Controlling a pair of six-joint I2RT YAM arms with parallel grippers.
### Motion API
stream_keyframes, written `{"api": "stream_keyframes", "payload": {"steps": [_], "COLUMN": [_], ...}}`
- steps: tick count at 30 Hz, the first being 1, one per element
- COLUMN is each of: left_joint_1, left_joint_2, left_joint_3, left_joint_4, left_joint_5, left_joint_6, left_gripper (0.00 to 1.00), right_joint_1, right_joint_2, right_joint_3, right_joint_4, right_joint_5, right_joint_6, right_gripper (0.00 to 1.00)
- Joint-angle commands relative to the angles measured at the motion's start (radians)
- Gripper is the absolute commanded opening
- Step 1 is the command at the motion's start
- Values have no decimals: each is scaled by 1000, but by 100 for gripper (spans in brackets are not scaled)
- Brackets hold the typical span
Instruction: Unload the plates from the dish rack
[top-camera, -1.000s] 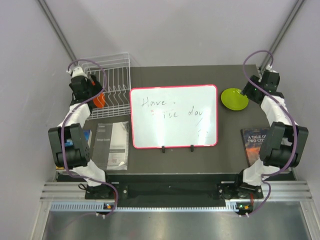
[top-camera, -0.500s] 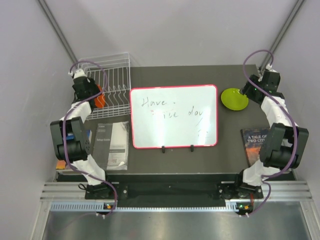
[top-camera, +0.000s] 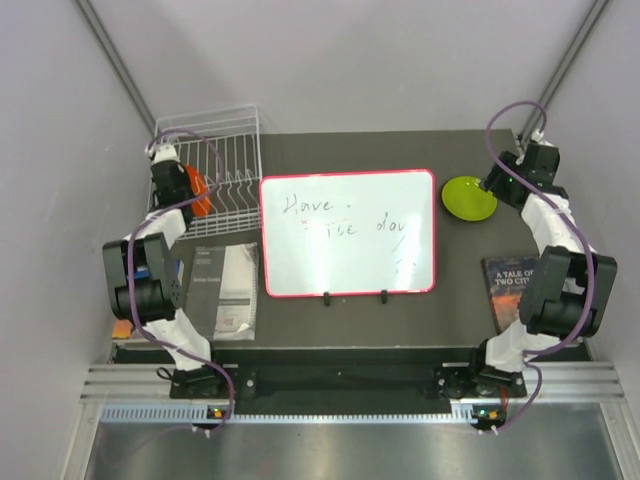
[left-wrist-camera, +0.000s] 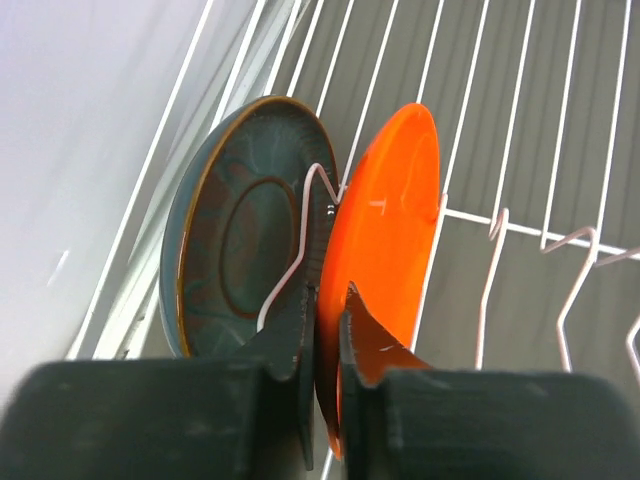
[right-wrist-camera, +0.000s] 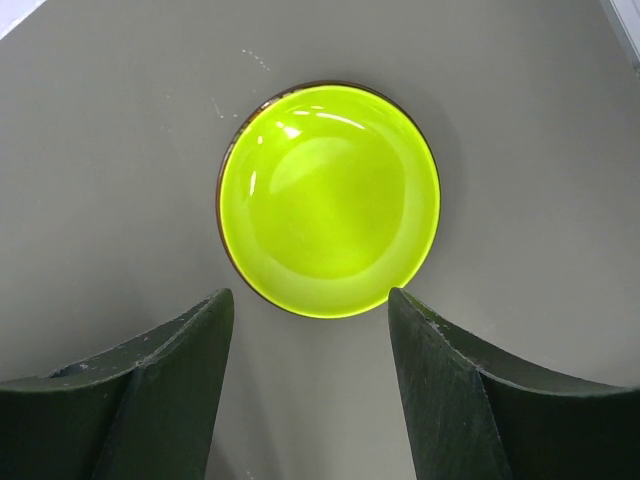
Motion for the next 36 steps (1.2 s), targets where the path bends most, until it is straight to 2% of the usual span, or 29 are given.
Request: {"api": "stream_keyframes", "payload": {"steps": [1, 9, 15, 20, 24, 28, 29, 30, 31, 32, 36], "left_joint_1": [1, -19, -99, -120, -120, -120, -120, -120, -120, -120, -154], "left_joint_2": [-74, -169, -239, -292, -305, -299, -293, -276, -266, -252, -178], "left_joint_3": [-54, -58, -80, -88, 20, 83, 107, 116, 126, 144, 166], "left_joint_4": [87, 122, 184, 216, 78, 47, 50, 61, 81, 101, 268], "left_joint_5": [-23, 29, -50, -49, 11, 184, 288, 340, 396, 513, 661], "left_joint_6": [-20, 4, 165, 164, 45, -110, -146, -239, -290, -333, -549], "left_gripper": [0, 0, 0, 0, 0, 0, 0, 0, 0, 0, 0], "right_joint_1": [9, 22, 28, 32, 54, 100, 112, 126, 158, 176, 299], "right_joint_2": [-27, -24, -32, -53, -96, -119, -122, -122, -119, -112, -37], "right_joint_3": [-6, -1, 14, 35, 63, 94, 107, 117, 126, 153, 271], "right_joint_4": [24, 18, 3, -6, 6, 56, 85, 104, 122, 142, 156], "right_joint_5": [18, 32, 42, 48, 19, -98, -120, -145, -207, -244, -326], "right_joint_6": [2, 1, -1, -4, -10, -5, -7, -4, -5, -7, -19], "right_gripper": [63, 63, 63, 63, 64, 65, 66, 66, 77, 80, 83]}}
